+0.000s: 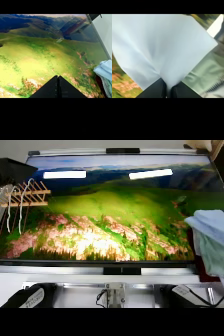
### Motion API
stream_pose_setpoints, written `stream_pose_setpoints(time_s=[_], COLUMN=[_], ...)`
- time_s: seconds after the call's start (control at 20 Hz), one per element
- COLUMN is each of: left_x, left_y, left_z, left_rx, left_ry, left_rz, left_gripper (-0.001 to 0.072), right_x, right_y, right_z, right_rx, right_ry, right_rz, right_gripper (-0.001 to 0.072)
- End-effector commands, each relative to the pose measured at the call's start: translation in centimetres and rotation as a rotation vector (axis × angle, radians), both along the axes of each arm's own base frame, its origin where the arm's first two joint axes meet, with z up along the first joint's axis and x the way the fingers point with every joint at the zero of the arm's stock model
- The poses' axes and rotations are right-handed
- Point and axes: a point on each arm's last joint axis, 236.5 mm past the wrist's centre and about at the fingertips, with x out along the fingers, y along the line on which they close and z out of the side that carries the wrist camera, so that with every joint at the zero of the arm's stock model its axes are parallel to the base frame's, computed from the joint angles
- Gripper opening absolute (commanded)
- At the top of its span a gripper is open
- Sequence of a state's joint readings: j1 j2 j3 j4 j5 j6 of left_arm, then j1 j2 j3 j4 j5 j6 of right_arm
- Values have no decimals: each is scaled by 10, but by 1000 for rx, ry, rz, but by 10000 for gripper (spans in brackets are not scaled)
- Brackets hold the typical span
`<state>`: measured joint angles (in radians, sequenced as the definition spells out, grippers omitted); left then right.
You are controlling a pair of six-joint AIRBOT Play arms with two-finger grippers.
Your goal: Fold the shirts.
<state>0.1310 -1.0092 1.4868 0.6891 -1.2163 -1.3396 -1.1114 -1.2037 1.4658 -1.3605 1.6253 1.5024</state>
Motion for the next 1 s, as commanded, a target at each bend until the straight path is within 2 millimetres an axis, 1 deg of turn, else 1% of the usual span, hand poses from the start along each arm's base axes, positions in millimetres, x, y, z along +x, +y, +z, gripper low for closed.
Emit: stream_pose_setpoints(time_s=[0.0, 0.1, 0.15, 0.2, 0.25, 0.35, 0.4, 0.45, 0.5, 0.55, 0.6, 0.65, 0.7, 0.75, 0.8, 0.85, 0.9, 0.95], left_x=[0, 0, 0, 0, 0, 0, 1, 1, 2, 4, 7, 11, 18, 30, 44, 57, 65, 67], left_y=[0, 0, 0, 0, 0, 0, 0, 0, 0, 1, 2, 4, 7, 15, 24, 34, 40, 43], left_z=[0, 0, 0, 0, 0, 0, -1, -1, -1, -1, -1, -1, -4, -14, -30, -51, -78, -106], left_rx=[0, 0, 0, 0, 0, 0, 0, -1, -2, -4, -6, -10, -5, 48, 119, 203, 321, 450], left_ry=[1, 1, 1, 1, 1, 1, 1, 0, 1, 0, -4, -6, -7, -7, 19, 77, 156, 240], left_rz=[-1, -1, -1, 0, 0, 0, 0, 2, 3, 7, 14, 24, 40, 74, 120, 165, 186, 174], left_gripper=[37, 37, 37, 37, 37, 37, 37, 37, 37, 37, 36, 36, 34, 33, 33, 33, 33, 33], right_x=[-44, -59, -68, -72, -74, -76, -77, -77, -77, -74, -68, -55, -33, 4, 45, 89, 133, 167], right_y=[13, 32, 38, 41, 42, 43, 40, 38, 37, 31, 21, 5, -13, -28, -33, -23, 3, 37], right_z=[-36, -67, -80, -90, -97, -108, -110, -109, -107, -100, -88, -67, -38, 0, 38, 75, 107, 124], right_rx=[92, 183, 210, 221, 227, 228, 213, 204, 198, 174, 131, 58, -52, -186, -310, -408, -477, -497], right_ry=[191, 261, 299, 317, 325, 334, 339, 338, 336, 325, 301, 257, 189, 84, -29, -145, -254, -329], right_rz=[-41, -36, -37, -38, -39, -40, -41, -23, 6, 5, 0, 2, 19, 62, 120, 195, 285, 364], right_gripper=[67, 67, 67, 67, 87, 94, 296, 632, 671, 671, 671, 670, 640, 636, 636, 636, 636, 636])
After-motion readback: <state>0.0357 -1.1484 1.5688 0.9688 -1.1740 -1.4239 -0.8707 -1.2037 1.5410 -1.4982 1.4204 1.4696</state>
